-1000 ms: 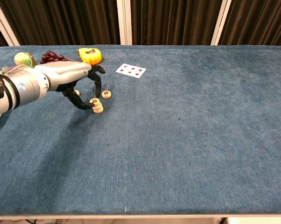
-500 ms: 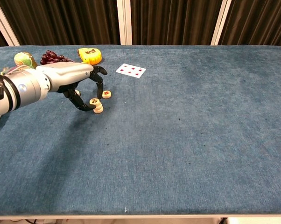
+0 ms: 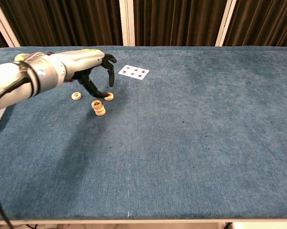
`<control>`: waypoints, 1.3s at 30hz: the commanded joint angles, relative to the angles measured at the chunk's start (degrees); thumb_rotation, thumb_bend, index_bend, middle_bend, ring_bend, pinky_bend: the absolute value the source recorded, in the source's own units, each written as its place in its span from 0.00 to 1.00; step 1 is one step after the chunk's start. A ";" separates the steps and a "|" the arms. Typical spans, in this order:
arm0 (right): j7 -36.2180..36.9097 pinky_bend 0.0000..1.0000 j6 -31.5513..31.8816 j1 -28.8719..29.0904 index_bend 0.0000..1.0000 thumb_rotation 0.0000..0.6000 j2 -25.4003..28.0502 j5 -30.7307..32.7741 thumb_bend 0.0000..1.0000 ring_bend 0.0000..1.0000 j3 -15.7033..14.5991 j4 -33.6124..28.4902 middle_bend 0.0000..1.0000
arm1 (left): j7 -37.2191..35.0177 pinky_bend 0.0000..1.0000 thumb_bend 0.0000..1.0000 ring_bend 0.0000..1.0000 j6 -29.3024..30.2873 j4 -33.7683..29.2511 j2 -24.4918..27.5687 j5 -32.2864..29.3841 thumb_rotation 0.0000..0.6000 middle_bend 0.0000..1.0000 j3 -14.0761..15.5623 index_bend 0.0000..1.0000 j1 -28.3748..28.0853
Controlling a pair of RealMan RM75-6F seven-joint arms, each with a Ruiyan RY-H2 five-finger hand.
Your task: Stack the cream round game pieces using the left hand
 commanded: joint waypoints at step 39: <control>-0.46 0.00 -0.73 0.31 0.00 1.00 -0.13 1.06 0.17 0.00 0.46 -0.07 0.04 | 4.07 0.00 0.38 0.00 -3.75 9.91 -4.35 -8.40 1.00 0.01 0.96 0.47 -5.13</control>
